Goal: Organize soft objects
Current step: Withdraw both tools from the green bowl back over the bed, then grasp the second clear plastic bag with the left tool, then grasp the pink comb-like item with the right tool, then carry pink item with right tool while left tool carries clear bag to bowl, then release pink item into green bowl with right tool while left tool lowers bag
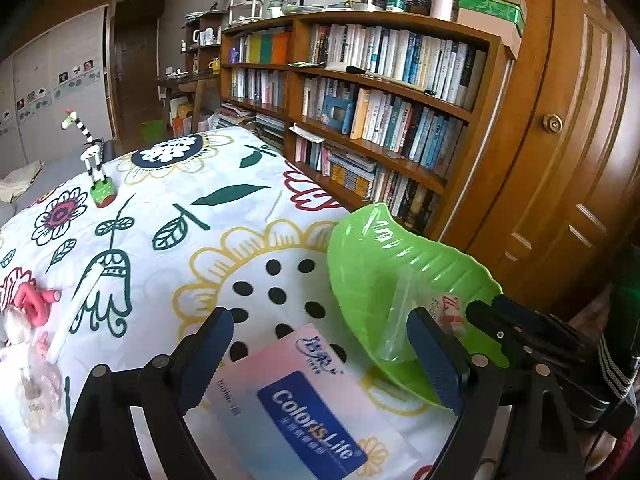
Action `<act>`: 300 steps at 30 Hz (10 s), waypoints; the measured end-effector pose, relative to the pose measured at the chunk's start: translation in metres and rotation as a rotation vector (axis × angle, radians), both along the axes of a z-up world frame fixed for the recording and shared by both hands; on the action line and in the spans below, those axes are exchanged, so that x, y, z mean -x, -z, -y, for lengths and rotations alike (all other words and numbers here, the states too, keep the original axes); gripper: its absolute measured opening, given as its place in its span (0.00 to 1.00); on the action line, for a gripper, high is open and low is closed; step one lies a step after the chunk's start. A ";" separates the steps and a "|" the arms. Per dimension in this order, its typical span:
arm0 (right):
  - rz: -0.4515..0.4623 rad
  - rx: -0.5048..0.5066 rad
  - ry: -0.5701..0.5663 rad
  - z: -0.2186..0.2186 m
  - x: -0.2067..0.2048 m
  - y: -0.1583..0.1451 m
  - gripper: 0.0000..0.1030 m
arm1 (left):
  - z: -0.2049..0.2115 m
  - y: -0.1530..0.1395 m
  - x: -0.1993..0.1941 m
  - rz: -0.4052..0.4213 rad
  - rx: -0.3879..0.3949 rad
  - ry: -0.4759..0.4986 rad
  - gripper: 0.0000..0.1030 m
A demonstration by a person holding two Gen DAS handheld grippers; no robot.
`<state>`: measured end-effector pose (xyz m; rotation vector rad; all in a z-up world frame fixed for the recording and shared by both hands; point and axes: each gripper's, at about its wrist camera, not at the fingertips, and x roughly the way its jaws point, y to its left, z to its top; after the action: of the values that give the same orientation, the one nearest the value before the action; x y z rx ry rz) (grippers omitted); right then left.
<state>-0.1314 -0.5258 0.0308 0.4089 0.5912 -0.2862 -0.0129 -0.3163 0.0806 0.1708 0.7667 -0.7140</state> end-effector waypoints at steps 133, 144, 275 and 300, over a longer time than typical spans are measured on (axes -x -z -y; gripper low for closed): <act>-0.247 0.095 -0.707 -0.363 -0.189 0.020 0.61 | -0.346 0.045 -0.052 -0.025 0.271 -0.613 0.25; -0.225 0.241 -0.715 -0.383 -0.193 0.032 0.34 | -0.350 0.051 -0.054 -0.040 0.272 -0.629 0.25; -0.006 0.064 -0.016 -0.013 0.033 -0.004 0.36 | -0.071 -0.011 0.010 0.060 0.063 -0.053 0.25; 0.015 0.032 0.004 -0.007 0.038 0.001 0.36 | 0.039 -0.010 0.007 -0.095 0.062 0.195 0.28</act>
<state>-0.1695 -0.5185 0.0301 0.3815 0.5708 -0.2960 -0.0203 -0.3555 0.0910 0.1577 0.8247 -0.9353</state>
